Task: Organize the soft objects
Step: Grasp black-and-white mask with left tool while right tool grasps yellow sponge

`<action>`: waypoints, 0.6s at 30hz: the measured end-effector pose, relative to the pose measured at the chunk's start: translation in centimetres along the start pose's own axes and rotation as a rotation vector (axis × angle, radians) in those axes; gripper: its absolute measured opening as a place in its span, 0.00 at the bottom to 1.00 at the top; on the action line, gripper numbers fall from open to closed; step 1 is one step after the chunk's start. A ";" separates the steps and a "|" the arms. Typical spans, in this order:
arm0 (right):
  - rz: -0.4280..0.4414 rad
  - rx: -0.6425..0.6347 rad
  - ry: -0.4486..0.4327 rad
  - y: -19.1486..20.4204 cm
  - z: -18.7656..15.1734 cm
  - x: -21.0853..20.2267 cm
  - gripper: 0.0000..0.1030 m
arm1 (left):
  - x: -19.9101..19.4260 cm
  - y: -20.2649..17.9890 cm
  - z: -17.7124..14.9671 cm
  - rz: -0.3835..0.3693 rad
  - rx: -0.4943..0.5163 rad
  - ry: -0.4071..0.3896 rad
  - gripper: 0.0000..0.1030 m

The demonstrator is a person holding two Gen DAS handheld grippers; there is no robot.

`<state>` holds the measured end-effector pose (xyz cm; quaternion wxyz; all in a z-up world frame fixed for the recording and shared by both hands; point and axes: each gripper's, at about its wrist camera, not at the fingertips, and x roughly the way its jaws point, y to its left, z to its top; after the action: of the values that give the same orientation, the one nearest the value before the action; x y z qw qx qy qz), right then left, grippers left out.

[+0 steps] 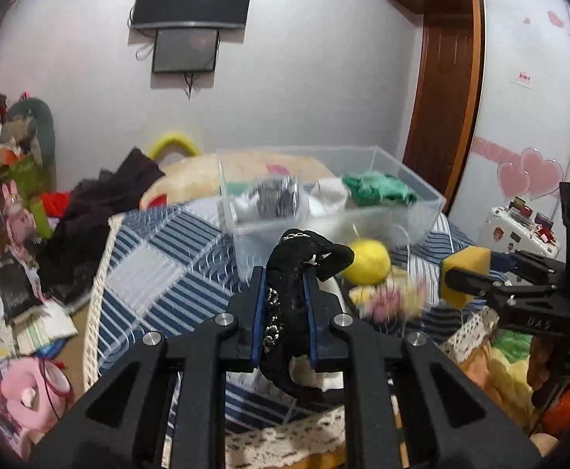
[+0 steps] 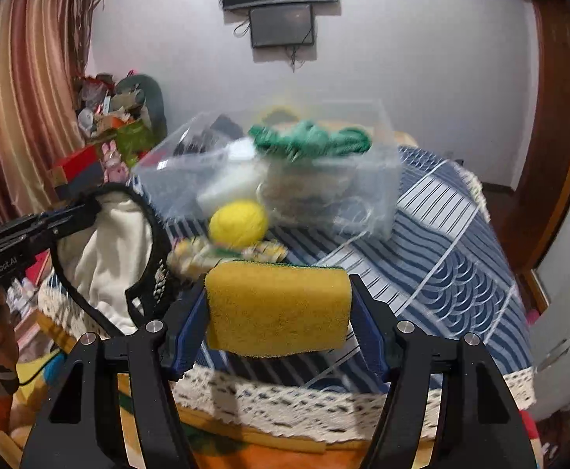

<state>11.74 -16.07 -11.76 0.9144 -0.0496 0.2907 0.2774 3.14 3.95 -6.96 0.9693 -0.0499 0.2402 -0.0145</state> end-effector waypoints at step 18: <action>-0.036 0.022 -0.217 -0.8 6.5 -1.9 0.62 | 0.9 0.7 8.2 -0.004 -0.081 -0.189 0.16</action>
<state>14.18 -15.97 -5.39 0.9458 -0.0142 0.1921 0.2614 7.79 5.33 -0.24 0.9848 -0.0908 0.1479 -0.0020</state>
